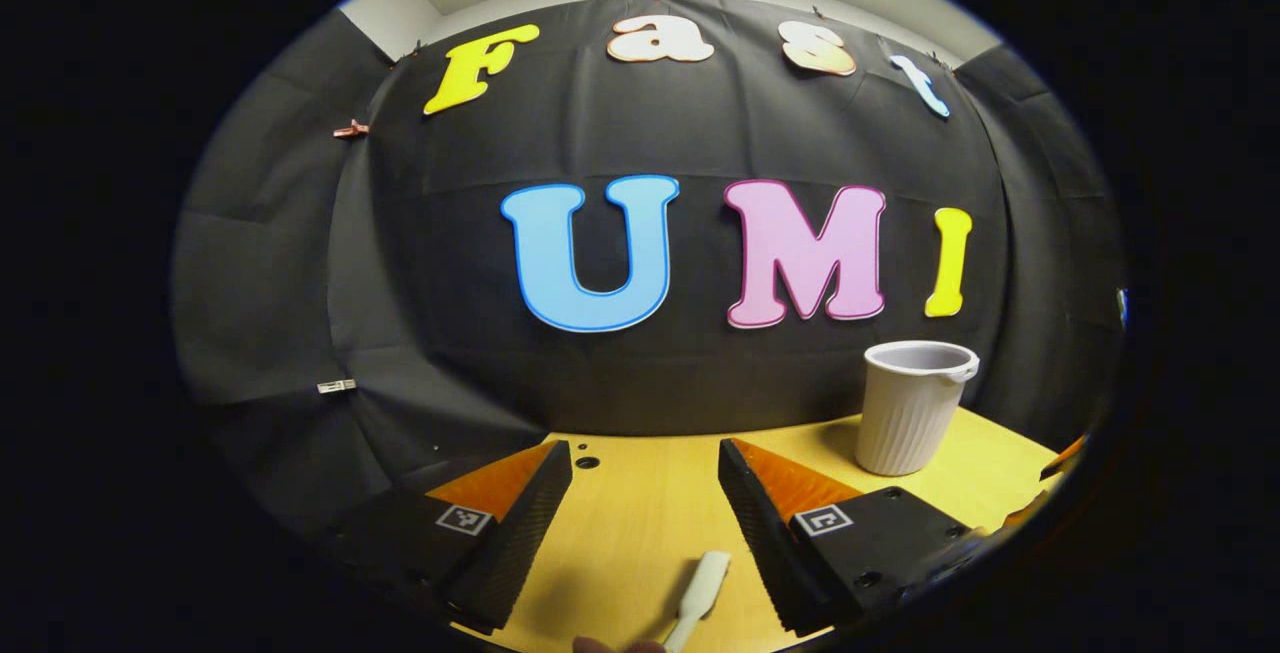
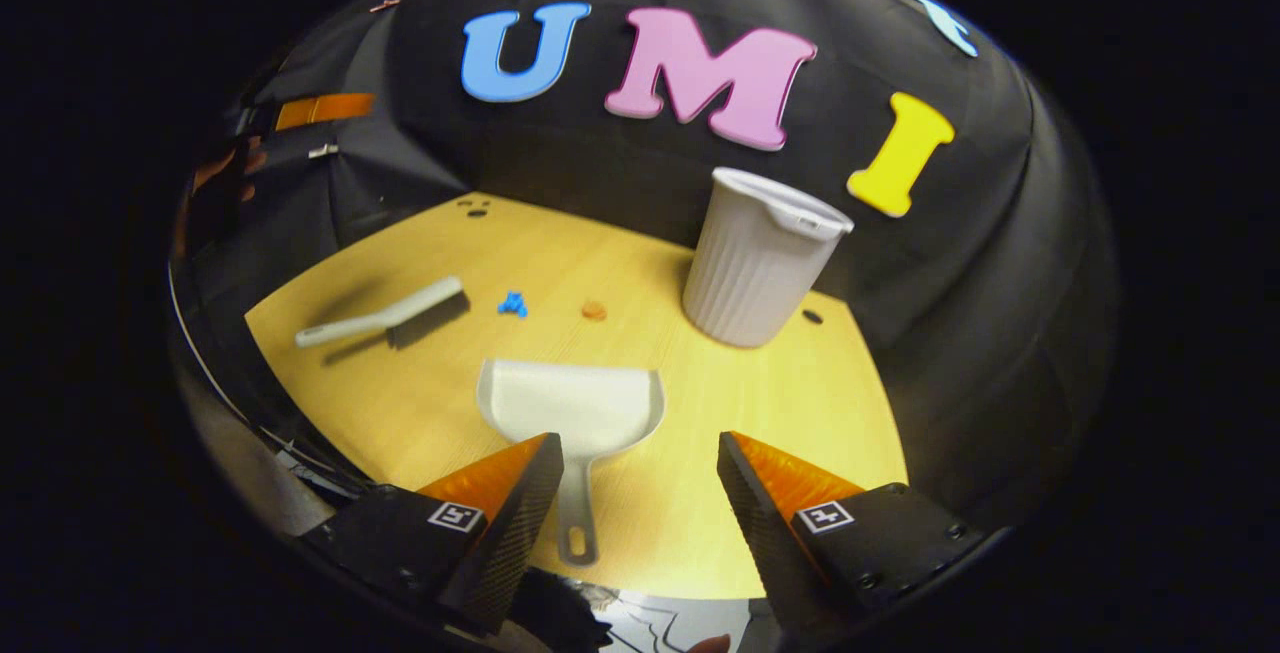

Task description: Pick up the small broom and dustpan from the desktop, sweep the trash into the dustpan with the broom, and then empty the trash into the garbage bin.

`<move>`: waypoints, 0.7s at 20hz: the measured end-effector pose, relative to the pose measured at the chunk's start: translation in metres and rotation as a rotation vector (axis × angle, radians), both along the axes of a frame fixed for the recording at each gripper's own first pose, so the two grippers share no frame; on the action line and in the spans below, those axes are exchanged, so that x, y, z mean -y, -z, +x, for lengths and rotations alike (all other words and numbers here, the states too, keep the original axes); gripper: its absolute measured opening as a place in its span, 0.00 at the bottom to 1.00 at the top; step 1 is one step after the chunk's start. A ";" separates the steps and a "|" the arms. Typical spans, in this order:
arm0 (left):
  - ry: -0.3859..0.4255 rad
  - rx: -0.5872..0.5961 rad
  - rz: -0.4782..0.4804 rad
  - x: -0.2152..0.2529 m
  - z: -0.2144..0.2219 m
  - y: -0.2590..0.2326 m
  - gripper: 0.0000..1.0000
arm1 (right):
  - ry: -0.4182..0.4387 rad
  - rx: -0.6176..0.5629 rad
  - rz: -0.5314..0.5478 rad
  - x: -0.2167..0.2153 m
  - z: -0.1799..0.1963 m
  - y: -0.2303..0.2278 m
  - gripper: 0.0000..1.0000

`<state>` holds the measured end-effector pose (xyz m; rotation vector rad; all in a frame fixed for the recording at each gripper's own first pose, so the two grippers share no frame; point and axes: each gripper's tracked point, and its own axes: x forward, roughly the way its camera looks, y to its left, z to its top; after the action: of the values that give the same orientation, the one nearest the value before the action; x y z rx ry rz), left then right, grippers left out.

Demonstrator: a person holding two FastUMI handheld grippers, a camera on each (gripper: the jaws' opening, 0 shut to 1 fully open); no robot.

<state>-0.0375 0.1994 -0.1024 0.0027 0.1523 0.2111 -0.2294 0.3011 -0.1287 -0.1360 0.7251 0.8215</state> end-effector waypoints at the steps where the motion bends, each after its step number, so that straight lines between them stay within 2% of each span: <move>1: -0.013 -0.009 0.002 -0.008 -0.002 0.005 0.94 | -0.015 -0.052 -0.006 -0.008 -0.004 0.012 0.98; 4: -0.052 -0.041 0.016 -0.030 -0.015 0.019 0.94 | -0.047 -0.172 -0.023 -0.030 -0.018 0.051 0.97; 9: -0.106 -0.096 0.045 -0.056 -0.044 0.037 0.94 | -0.090 -0.282 -0.101 -0.058 -0.022 0.103 0.97; 14: -0.149 -0.116 0.045 -0.072 -0.061 0.042 0.97 | -0.096 -0.352 -0.154 -0.078 -0.027 0.131 0.97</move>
<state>-0.0983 0.2717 -0.1442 0.0487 0.2641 0.3638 -0.2564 0.3790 -0.2599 -0.1681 1.1211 0.8916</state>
